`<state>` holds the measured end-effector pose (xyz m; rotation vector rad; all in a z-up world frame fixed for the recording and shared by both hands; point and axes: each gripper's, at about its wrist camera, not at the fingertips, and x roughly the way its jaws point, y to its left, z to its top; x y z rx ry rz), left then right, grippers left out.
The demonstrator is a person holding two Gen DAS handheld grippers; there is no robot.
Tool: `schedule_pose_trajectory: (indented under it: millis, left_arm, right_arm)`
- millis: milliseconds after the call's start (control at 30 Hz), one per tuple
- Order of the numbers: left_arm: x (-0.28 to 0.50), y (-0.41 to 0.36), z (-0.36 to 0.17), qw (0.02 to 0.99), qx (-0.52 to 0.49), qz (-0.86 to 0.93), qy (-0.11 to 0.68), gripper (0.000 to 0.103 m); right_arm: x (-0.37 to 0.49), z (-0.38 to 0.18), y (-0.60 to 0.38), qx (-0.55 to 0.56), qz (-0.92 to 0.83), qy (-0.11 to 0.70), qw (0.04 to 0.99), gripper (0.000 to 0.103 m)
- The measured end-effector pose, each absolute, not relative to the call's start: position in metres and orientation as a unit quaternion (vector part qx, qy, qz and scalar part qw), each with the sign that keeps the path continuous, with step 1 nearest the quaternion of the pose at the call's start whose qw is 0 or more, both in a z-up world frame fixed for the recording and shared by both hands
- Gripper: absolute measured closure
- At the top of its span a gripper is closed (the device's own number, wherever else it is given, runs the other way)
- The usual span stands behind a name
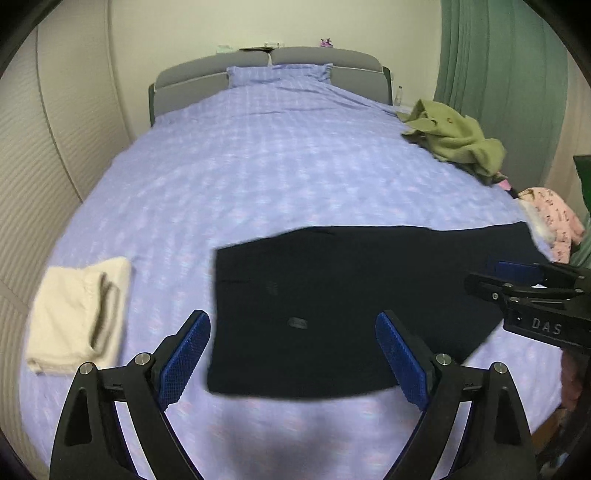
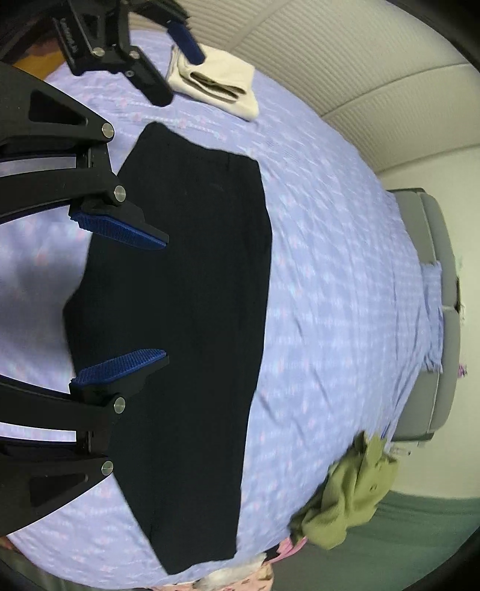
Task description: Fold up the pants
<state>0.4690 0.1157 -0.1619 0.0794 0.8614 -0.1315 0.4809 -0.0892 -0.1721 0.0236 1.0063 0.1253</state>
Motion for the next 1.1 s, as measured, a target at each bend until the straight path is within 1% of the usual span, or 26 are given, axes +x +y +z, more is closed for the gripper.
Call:
schedule_pose_trajectory:
  millis: [133, 167, 200, 233, 300, 333, 467, 533, 600, 667, 933, 1000, 1100]
  left_arm:
    - [0.503, 0.173, -0.188, 0.902, 0.011, -0.08, 0.424, 0.014]
    - [0.512, 0.187, -0.196, 0.899, -0.005, -0.087, 0.428, 0.017]
    - [0.525, 0.203, -0.208, 0.894, -0.029, -0.097, 0.436, 0.021]
    - [0.535, 0.213, -0.217, 0.889, -0.049, -0.108, 0.442, 0.022]
    - [0.556, 0.232, -0.235, 0.877, -0.091, -0.133, 0.453, 0.033]
    - [0.567, 0.24, -0.245, 0.87, -0.108, -0.146, 0.459, 0.034]
    - [0.604, 0.254, -0.28, 0.849, -0.135, -0.17, 0.483, 0.049]
    - [0.617, 0.256, -0.298, 0.834, -0.147, -0.185, 0.498, 0.055]
    - [0.629, 0.254, -0.313, 0.823, -0.153, -0.193, 0.512, 0.064]
    - [0.637, 0.251, -0.319, 0.822, -0.148, -0.192, 0.515, 0.065]
    - [0.683, 0.251, -0.325, 0.83, -0.143, -0.187, 0.505, 0.064]
    - [0.693, 0.246, -0.33, 0.824, -0.145, -0.196, 0.511, 0.06]
    - [0.701, 0.242, -0.339, 0.804, -0.156, -0.211, 0.534, 0.062]
  right_arm:
    - [0.506, -0.189, -0.032, 0.007, 0.072, 0.501, 0.862, 0.046]
    - [0.513, -0.196, -0.019, 0.004, 0.078, 0.51, 0.857, 0.046]
    - [0.52, -0.202, -0.008, 0.003, 0.083, 0.514, 0.854, 0.046]
    - [0.524, -0.206, 0.002, 0.002, 0.085, 0.517, 0.852, 0.046]
    - [0.536, -0.217, 0.02, -0.005, 0.087, 0.521, 0.849, 0.046]
    - [0.544, -0.224, 0.028, -0.012, 0.084, 0.524, 0.847, 0.046]
    - [0.568, -0.245, 0.048, -0.02, 0.071, 0.535, 0.842, 0.046]
    - [0.579, -0.255, 0.054, -0.023, 0.064, 0.541, 0.839, 0.046]
    - [0.587, -0.262, 0.056, -0.025, 0.058, 0.546, 0.835, 0.046]
    - [0.593, -0.267, 0.057, -0.025, 0.056, 0.554, 0.83, 0.046]
    - [0.599, -0.275, 0.062, -0.024, 0.052, 0.56, 0.826, 0.046]
    - [0.602, -0.278, 0.062, -0.02, 0.048, 0.56, 0.827, 0.046]
    - [0.61, -0.282, 0.061, -0.006, 0.041, 0.565, 0.824, 0.046]
